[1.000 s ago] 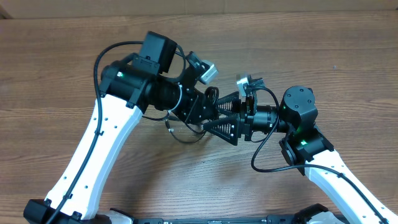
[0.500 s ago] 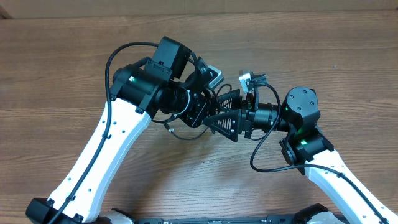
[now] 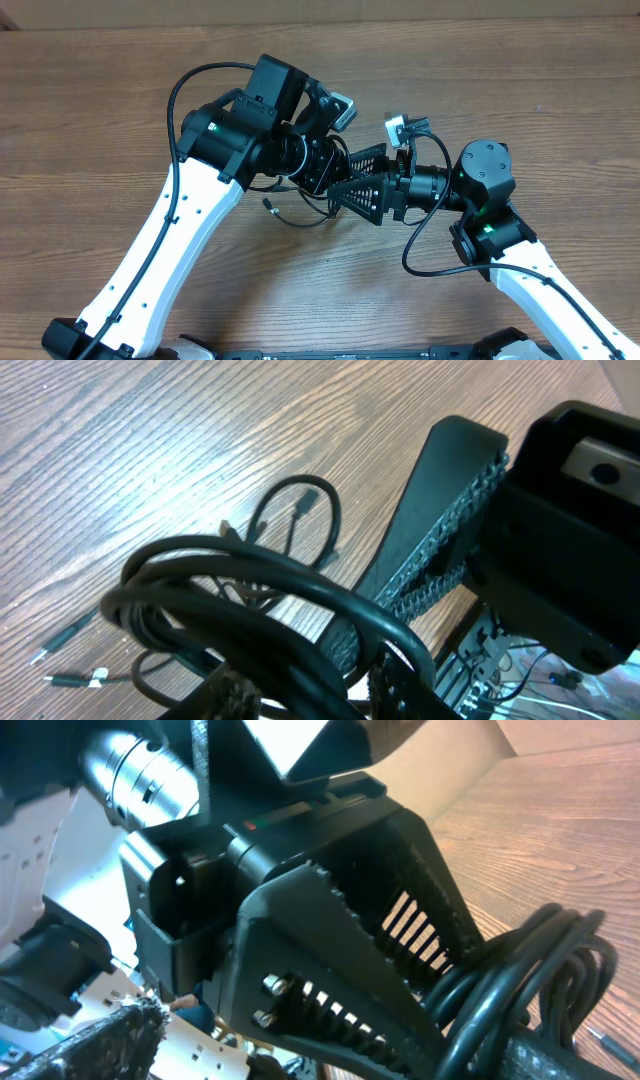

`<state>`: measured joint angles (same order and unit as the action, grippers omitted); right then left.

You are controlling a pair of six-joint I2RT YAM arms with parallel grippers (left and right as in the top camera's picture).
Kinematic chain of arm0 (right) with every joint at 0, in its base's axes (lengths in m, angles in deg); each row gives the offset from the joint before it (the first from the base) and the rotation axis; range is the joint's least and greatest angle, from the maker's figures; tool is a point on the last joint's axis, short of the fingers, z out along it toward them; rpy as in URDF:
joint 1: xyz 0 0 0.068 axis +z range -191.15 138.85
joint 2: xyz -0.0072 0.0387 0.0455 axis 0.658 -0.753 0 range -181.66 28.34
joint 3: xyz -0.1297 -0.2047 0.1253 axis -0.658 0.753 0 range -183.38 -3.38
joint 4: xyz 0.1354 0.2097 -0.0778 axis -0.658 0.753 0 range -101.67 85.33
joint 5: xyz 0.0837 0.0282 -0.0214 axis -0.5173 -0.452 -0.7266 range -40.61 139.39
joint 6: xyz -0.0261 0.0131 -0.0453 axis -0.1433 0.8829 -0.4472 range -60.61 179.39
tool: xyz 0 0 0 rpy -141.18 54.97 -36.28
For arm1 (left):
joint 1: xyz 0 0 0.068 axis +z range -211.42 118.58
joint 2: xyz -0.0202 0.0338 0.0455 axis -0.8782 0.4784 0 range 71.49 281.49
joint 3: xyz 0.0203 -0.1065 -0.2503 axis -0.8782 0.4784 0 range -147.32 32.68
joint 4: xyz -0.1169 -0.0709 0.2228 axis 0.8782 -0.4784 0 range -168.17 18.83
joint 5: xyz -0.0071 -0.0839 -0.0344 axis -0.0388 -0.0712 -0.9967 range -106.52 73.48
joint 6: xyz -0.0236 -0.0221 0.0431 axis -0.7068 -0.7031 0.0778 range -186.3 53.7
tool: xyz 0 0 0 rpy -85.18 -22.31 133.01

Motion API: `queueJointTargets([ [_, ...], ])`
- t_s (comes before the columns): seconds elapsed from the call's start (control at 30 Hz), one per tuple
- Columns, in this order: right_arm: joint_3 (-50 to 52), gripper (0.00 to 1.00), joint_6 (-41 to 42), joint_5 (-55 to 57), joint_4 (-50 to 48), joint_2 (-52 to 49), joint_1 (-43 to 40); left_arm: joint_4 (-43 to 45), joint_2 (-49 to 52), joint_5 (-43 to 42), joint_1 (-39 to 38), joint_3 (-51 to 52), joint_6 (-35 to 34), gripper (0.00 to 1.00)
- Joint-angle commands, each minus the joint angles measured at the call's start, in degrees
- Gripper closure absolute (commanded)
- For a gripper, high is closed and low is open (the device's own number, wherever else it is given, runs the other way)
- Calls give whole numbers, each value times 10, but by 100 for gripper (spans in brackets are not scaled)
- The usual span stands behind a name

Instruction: Untangle cables

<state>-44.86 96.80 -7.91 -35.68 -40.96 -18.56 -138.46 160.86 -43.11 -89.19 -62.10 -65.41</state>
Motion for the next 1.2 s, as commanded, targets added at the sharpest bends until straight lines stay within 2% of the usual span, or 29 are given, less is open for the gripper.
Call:
queueJointTargets([
  [0.0, -1, 8, 19, 5, -24, 1, 2, 5, 3, -16, 0, -9, -11, 65],
  [0.4, -1, 9, 76, 23, -58, 1, 2, 9, 3, -50, 0, -9, -11, 65],
  [1.03, -1, 10, 76, 24, -57, 1, 2, 0, 1, -42, 16, -11, 26, 65],
  [1.17, -1, 10, 76, 24, -57, 1, 2, -16, 1, -13, 16, -11, 38, 65],
])
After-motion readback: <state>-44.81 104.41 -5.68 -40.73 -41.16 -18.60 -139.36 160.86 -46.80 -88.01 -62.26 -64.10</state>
